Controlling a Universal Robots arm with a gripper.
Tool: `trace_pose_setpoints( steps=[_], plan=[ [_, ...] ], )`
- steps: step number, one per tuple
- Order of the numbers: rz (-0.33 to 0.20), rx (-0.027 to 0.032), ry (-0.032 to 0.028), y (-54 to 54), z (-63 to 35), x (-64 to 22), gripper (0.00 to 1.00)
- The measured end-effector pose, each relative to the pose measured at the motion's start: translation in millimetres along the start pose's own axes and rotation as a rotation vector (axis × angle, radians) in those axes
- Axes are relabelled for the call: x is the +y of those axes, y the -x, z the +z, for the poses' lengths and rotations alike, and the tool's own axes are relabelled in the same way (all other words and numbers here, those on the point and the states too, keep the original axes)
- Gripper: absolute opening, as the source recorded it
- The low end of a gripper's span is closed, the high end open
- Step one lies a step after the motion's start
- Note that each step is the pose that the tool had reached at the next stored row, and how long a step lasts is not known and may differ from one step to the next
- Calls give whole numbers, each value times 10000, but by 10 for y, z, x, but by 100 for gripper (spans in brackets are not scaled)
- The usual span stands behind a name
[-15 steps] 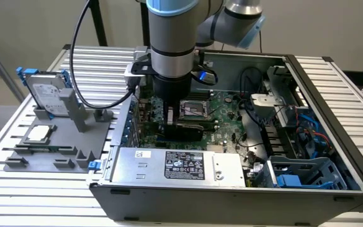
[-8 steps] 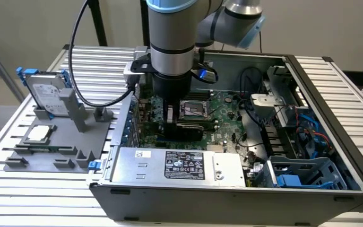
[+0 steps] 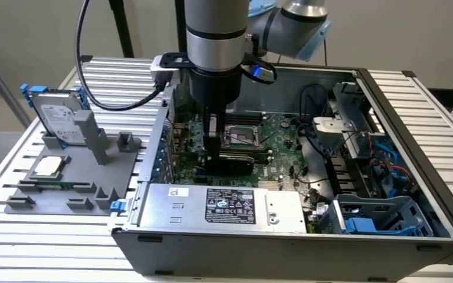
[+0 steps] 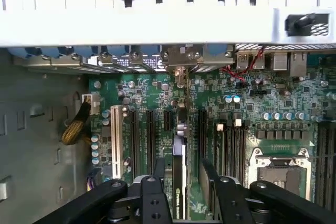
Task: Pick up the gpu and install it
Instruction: 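Insert the gpu into the slot, then press down on the gpu until it lock into place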
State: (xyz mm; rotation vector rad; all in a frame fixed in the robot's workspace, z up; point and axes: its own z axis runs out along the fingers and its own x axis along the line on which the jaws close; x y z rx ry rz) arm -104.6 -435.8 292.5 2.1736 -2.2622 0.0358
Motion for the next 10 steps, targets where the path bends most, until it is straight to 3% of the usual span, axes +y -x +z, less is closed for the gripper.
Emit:
trace_pose_setpoints(
  steps=[10],
  plan=[
    [0,0,0,-1,-31,-1,0]
  ],
)
